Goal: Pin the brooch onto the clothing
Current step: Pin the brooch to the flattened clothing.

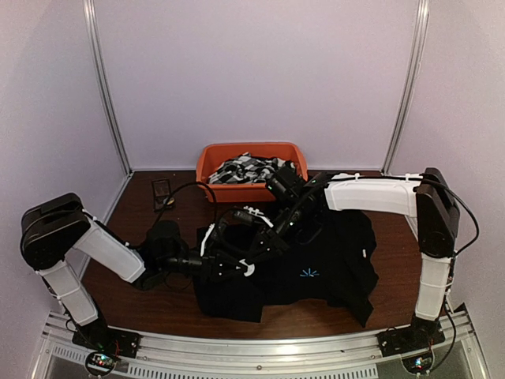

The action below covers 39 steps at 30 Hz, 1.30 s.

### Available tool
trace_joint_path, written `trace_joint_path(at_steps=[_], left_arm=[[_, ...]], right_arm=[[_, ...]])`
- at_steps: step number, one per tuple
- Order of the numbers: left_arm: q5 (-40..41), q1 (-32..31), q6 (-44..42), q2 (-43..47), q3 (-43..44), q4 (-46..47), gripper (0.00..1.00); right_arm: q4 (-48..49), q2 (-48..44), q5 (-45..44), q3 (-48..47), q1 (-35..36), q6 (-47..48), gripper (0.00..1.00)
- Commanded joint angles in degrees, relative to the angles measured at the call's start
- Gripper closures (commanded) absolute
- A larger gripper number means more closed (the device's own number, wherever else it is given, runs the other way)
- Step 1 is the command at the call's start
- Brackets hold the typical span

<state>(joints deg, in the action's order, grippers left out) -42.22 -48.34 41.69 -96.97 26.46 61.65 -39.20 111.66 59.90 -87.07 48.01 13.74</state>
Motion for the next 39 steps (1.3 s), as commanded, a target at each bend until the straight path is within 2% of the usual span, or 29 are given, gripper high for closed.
trace_joint_path(at_steps=[1, 11, 18, 21, 32, 37, 39], left_arm=[[0.6, -0.1, 0.0, 0.2, -0.4, 5.4, 0.92], [1.4, -0.1, 6.6, -4.4, -1.5, 16.4, 0.92], [3.1, -0.1, 7.5, -4.7, -2.1, 17.5, 0.92], [3.0, -0.1, 7.7, -4.8, -1.9, 17.8, 0.85], [2.0, -0.1, 7.6, -4.8, -1.5, 16.7, 0.89], [-0.3, 0.6, 7.4, -2.6, -2.3, 17.9, 0.7], [-2.2, 1.0, 5.7, -0.9, -1.8, 15.3, 0.66]], right_arm=[[0.6, -0.8, 0.0, -1.0, 0.2, 0.5, 1.0], [0.5, -0.7, -0.2, -1.0, 0.4, 0.4, 1.0], [0.4, -0.5, -0.5, -0.9, 0.6, 0.4, 1.0], [0.3, -0.4, -0.5, -1.1, 0.6, 0.5, 1.0], [0.2, -0.7, -0.7, -1.1, 0.7, 0.5, 1.0], [-0.5, -0.7, -0.9, -1.2, 0.6, 1.1, 1.0], [-0.7, -0.7, -0.9, -1.1, 0.6, 1.4, 1.0]])
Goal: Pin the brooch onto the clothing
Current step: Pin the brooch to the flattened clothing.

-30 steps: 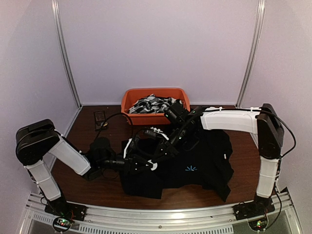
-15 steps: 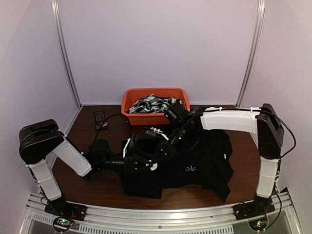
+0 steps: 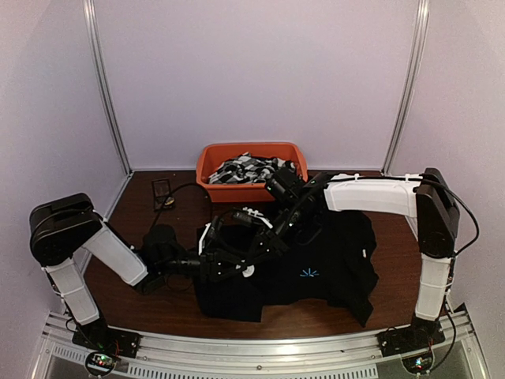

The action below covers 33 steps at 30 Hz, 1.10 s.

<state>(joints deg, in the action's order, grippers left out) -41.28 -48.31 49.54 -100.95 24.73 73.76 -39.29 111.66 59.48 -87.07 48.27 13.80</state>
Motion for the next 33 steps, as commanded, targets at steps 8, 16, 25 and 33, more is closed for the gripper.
trace_joint_path(at_steps=[8, 16, 25, 33], left_arm=[[-4.5, 1.1, -22.6, 13.8, 5.0, -34.0, 0.6], [-4.7, 1.0, -29.6, 13.8, 8.8, -44.0, 0.59], [-2.5, 0.9, -31.9, 13.7, 9.1, -45.8, 0.64], [-2.7, 0.9, -29.7, 13.0, 8.8, -41.1, 0.67]], right_arm=[[-2.3, -0.9, 0.4, -1.7, 0.3, 2.8, 1.0], [-3.2, -0.2, 1.1, -2.1, 0.4, 3.1, 1.0], [-3.0, -0.3, 1.1, -2.1, 0.4, 3.0, 1.0], [-3.2, -0.1, 1.1, -2.1, 0.7, 3.1, 1.0]])
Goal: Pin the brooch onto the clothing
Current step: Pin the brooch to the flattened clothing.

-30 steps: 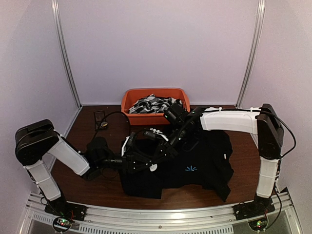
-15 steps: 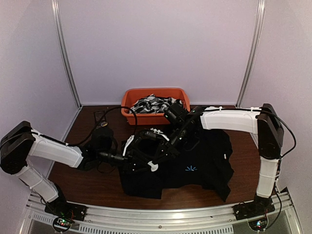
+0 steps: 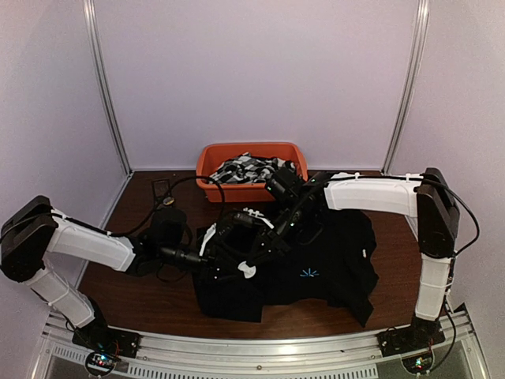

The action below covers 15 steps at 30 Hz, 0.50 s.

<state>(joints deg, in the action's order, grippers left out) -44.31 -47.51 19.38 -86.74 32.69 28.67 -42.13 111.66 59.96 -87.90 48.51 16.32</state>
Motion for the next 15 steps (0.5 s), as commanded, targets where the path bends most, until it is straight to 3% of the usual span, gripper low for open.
trace_joint_path(at_steps=[1, 15], left_arm=[[0.1, 0.0, 0.8, -1.6, 1.1, 4.6, 0.67], [0.0, -1.1, 3.7, -3.8, 0.2, 11.0, 0.69]], right_arm=[[-0.3, -0.1, 0.7, -1.3, 0.4, 0.6, 1.0], [-0.3, 0.0, 0.5, -1.2, 0.6, 0.4, 1.0]])
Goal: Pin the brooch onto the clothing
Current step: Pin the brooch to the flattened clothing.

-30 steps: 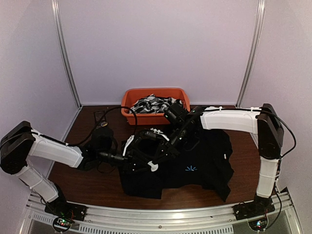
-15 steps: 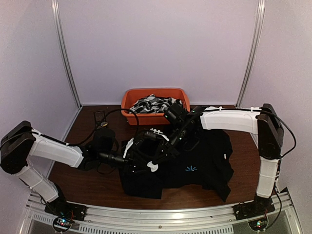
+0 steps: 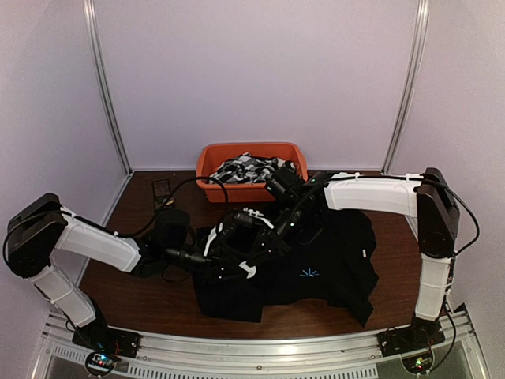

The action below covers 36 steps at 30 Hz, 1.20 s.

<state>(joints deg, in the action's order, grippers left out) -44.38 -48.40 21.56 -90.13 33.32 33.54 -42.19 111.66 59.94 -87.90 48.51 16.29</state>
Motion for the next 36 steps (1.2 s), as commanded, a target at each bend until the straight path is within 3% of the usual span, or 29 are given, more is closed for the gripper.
trace_joint_path(at_steps=[1, 25, 31, 36], left_arm=[[-0.2, -0.2, 1.8, -0.4, -0.7, 7.0, 0.7], [-3.8, -0.2, 4.7, -3.1, -0.5, 11.0, 0.83], [-4.8, -0.1, 6.4, -3.3, -1.9, 14.6, 0.77], [-4.8, 0.2, 7.2, -3.3, -2.5, 16.0, 0.8]], right_arm=[[-0.2, 0.1, 0.5, -1.2, 0.6, 0.4, 1.0], [-0.2, 0.0, 0.0, -1.3, 0.6, 0.2, 1.0], [-0.2, -0.3, -0.1, -1.2, 0.6, 0.3, 1.0], [-0.3, -0.4, -0.1, -1.3, 0.6, 0.2, 1.0]])
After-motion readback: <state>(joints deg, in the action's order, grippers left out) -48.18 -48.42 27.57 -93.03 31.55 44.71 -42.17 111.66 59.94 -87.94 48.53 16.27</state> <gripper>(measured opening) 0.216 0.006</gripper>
